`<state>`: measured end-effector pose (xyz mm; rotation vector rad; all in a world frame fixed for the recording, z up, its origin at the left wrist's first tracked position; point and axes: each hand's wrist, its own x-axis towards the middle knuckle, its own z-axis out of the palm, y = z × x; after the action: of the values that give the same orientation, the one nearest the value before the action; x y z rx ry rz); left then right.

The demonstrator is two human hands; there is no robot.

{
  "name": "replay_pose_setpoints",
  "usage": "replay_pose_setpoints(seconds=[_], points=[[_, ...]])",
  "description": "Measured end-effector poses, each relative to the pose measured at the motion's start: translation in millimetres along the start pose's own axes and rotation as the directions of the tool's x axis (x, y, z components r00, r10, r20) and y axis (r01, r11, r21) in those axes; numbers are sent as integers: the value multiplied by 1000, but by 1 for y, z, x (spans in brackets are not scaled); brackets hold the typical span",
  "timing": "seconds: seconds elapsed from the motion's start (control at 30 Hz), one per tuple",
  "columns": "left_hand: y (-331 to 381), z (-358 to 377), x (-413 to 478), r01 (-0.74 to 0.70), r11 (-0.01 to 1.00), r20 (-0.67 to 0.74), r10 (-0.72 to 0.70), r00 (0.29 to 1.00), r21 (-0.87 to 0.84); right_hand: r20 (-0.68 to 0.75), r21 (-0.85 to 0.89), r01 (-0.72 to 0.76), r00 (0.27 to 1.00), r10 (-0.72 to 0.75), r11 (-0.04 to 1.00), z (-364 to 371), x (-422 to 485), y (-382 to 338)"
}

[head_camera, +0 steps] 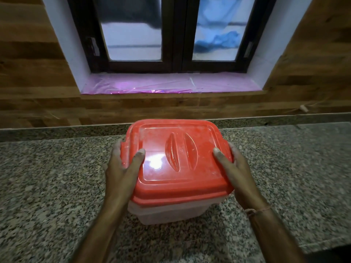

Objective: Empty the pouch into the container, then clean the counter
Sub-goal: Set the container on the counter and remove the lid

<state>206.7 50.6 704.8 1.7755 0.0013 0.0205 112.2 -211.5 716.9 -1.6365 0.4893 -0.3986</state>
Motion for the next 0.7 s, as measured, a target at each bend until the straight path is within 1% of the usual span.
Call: replay_pose_setpoints(seconds=[0.07,0.13,0.2,0.23,0.3,0.4,0.43,0.5,0.57,0.63,0.7], points=[[12,12,-2,-14,1000,14,14,1000,-5,-23,-18,11,1000,-12,1000,-11,4,-2],[26,28,-8,-31,999,16,31,999,20,-28,-1,-11,1000,11,1000,-27,11,-3],[38,50,-14,-65,996,6,65,998,53,-29,54,-57,998,59,997,-49,21,0],[45,64,-17,-70,997,8,69,998,40,-30,96,-77,996,80,992,-64,26,1],[54,92,-22,-81,997,78,80,994,14,-48,182,-111,991,121,977,-95,39,10],[64,151,-37,-115,989,221,93,971,90,-73,247,-147,983,170,958,-168,61,32],[64,170,-42,-155,977,268,111,957,148,-95,261,-150,979,180,954,-192,67,41],[54,206,-50,-248,907,332,131,934,340,-139,258,-146,973,186,955,-234,80,59],[40,232,-54,-297,794,376,93,922,531,-168,233,-141,969,183,962,-265,91,81],[28,246,-55,-324,694,376,83,923,643,-175,203,-159,965,196,966,-285,102,108],[26,253,-59,-343,640,361,108,926,688,-178,162,-197,958,225,967,-297,112,137]])
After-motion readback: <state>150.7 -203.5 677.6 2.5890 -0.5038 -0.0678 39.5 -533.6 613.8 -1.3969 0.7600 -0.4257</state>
